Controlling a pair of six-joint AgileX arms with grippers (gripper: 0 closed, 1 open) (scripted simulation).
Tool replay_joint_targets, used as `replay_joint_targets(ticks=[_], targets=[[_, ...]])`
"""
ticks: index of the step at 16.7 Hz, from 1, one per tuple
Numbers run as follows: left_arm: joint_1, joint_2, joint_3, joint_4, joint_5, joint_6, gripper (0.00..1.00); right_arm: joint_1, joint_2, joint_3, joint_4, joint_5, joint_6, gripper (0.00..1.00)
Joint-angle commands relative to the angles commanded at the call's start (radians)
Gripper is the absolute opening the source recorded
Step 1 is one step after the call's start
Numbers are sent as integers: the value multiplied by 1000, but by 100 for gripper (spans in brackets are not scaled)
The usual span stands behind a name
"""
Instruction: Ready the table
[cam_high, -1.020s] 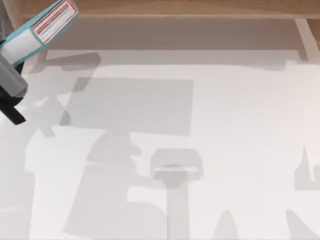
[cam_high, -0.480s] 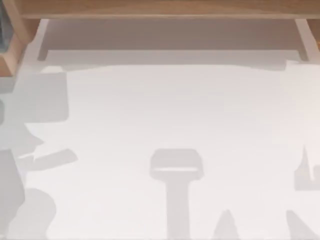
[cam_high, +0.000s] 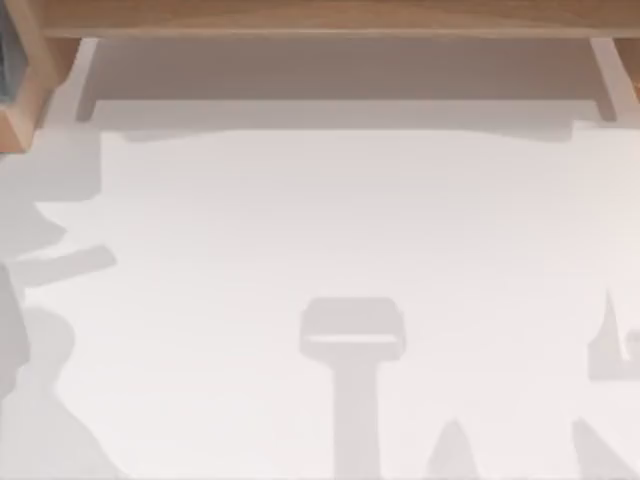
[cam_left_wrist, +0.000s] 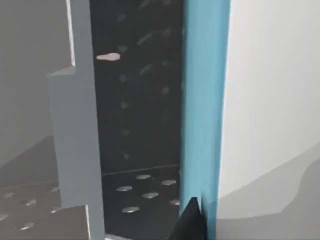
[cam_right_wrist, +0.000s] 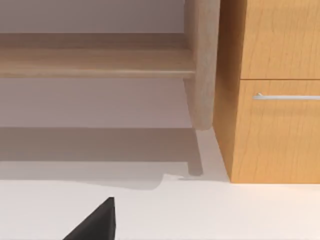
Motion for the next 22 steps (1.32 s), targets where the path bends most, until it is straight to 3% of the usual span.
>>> replay_joint_targets(ticks=[17, 22], targets=[[-40, 91, 110, -12, -36, -14, 0, 0, 0, 0, 0, 0, 0, 100], [-40, 91, 110, -12, -36, -14, 38, 0, 0, 0, 0, 0, 0, 100]])
